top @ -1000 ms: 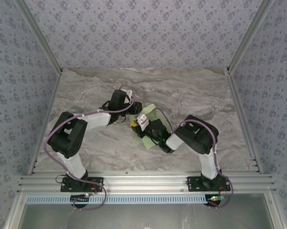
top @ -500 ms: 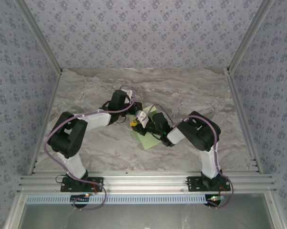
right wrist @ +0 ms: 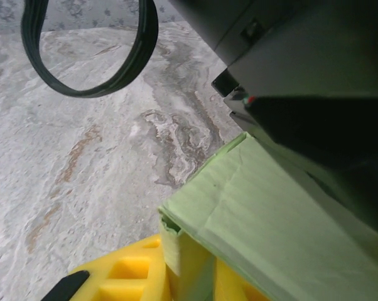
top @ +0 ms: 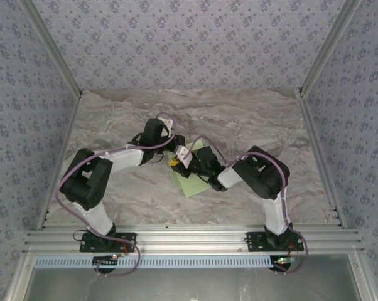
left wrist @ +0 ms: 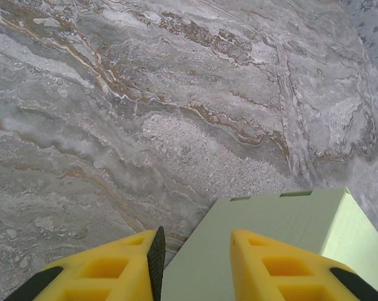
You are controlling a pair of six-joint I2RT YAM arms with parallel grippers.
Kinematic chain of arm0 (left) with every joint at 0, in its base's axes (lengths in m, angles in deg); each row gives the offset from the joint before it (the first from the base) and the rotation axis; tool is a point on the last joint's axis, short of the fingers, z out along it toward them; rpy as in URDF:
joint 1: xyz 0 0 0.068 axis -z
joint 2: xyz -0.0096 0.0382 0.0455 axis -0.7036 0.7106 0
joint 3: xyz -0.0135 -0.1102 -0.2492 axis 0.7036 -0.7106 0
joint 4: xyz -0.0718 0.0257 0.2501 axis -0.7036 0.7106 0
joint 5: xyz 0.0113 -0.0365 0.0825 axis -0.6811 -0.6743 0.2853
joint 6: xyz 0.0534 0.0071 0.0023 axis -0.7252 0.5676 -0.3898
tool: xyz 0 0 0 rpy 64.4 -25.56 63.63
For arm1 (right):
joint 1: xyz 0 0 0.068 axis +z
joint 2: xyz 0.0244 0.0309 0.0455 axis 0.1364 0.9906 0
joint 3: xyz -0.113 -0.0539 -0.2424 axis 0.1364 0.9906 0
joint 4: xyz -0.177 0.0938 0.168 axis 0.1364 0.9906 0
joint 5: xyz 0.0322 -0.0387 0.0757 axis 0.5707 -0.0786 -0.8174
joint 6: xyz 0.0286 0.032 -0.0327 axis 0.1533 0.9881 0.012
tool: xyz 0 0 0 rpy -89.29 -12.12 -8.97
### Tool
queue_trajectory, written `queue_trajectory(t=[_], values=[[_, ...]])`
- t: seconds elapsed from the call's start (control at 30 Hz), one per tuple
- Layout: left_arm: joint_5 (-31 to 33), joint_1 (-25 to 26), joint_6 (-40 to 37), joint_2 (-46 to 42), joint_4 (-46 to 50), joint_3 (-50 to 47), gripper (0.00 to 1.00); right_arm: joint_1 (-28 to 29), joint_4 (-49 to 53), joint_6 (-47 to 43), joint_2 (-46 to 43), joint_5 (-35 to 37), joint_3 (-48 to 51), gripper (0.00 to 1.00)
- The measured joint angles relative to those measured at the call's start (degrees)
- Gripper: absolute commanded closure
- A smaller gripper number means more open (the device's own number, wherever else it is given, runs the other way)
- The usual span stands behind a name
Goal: Fold the paper box
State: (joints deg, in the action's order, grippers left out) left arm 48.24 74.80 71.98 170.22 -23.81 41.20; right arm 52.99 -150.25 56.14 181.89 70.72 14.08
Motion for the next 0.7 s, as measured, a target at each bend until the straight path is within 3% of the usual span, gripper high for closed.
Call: queue_trajectory(t=[0.13, 0.43, 0.7], values=[[-0.61, -0.59, -2.62, -0.59, 1.36, 0.00, 0.60, 1.77, -4.96, -0.85, 2.40, 4.00, 0.00, 0.82], [-5.42, -4.52, -4.46, -3.15, 5.62, -1.05, 0.34, 3.02, -8.24, -4.55, 4.13, 4.70, -0.24, 0.85], [-8.72, -7.98, -5.81, -10.54, 11.69, -4.46, 0.31, 1.05, -2.93, -5.11, 2.86, 0.42, -1.29, 0.86]])
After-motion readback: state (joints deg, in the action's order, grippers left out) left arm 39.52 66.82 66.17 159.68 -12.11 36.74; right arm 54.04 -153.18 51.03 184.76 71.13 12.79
